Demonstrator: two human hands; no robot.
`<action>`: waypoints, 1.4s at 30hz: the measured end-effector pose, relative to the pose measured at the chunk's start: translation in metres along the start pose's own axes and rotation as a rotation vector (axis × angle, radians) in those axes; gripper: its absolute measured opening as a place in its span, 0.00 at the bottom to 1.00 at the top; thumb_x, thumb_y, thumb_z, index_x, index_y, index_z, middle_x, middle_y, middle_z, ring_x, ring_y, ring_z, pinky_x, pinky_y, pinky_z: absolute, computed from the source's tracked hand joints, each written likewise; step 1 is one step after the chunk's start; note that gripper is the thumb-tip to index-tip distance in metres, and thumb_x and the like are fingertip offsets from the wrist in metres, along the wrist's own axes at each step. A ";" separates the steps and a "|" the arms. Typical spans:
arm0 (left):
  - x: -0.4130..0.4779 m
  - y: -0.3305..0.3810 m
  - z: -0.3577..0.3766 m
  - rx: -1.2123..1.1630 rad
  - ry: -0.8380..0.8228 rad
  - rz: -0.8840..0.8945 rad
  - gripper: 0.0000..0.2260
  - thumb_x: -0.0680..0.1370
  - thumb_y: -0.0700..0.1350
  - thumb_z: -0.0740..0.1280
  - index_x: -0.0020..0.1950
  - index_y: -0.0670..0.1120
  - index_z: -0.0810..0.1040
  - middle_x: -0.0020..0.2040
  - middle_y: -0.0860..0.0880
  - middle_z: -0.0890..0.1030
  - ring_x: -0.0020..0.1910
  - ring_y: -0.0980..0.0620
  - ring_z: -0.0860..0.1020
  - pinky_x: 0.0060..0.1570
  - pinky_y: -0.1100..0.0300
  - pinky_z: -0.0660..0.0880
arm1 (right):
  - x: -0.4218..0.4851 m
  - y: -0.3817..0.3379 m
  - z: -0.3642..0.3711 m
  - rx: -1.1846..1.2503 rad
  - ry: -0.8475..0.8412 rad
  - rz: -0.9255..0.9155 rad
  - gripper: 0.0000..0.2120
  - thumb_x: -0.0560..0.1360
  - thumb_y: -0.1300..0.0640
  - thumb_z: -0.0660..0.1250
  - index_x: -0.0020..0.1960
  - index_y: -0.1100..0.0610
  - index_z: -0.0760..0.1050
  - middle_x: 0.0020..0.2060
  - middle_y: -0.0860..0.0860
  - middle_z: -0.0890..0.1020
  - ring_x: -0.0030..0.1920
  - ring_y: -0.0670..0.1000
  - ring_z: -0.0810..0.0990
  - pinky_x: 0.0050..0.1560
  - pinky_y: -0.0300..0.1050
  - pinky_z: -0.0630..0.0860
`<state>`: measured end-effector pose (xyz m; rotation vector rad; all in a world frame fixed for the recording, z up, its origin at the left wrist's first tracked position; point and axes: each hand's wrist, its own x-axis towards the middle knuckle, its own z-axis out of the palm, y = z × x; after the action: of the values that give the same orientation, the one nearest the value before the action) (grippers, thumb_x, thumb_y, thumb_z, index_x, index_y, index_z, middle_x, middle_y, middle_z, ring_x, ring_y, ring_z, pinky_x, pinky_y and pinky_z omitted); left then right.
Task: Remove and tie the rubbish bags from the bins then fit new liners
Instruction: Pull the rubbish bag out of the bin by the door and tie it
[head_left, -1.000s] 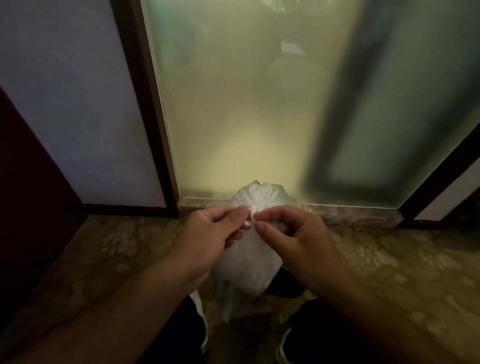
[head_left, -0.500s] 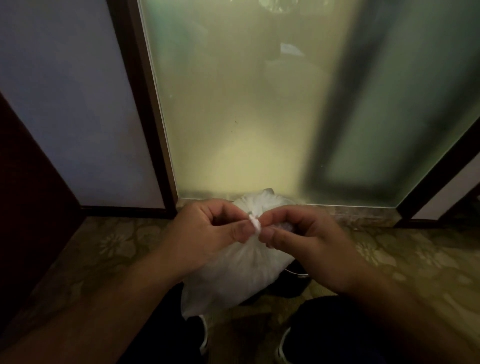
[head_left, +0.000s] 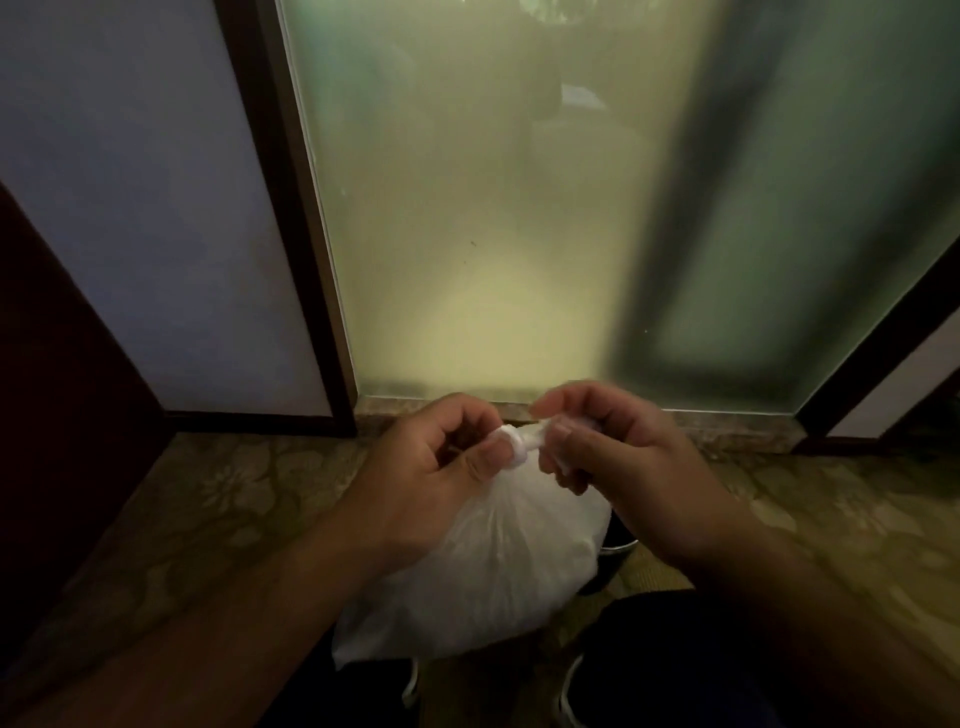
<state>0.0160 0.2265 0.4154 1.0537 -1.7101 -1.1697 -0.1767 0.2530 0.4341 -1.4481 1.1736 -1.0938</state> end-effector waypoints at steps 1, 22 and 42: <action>-0.001 -0.001 0.000 0.007 -0.018 -0.018 0.13 0.69 0.62 0.66 0.44 0.55 0.79 0.35 0.55 0.77 0.33 0.60 0.73 0.31 0.66 0.71 | 0.001 0.001 0.001 0.014 0.018 -0.001 0.06 0.76 0.55 0.67 0.51 0.49 0.80 0.36 0.52 0.83 0.37 0.49 0.79 0.40 0.48 0.75; 0.003 -0.008 0.013 -0.561 0.058 -0.373 0.05 0.78 0.41 0.67 0.50 0.42 0.83 0.47 0.41 0.85 0.46 0.46 0.84 0.45 0.54 0.80 | 0.008 0.014 0.020 -0.567 0.204 -0.110 0.08 0.74 0.45 0.70 0.40 0.48 0.83 0.33 0.41 0.83 0.35 0.42 0.81 0.33 0.32 0.71; 0.008 -0.018 0.002 -0.148 -0.096 -0.326 0.09 0.79 0.41 0.67 0.41 0.48 0.84 0.41 0.42 0.81 0.42 0.47 0.79 0.47 0.52 0.78 | 0.008 0.028 0.022 -0.777 0.213 -0.328 0.15 0.72 0.38 0.63 0.39 0.48 0.78 0.33 0.40 0.75 0.35 0.42 0.76 0.35 0.43 0.75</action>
<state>0.0150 0.2152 0.3987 1.2314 -1.5322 -1.5490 -0.1582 0.2450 0.4034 -2.2179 1.6619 -1.0754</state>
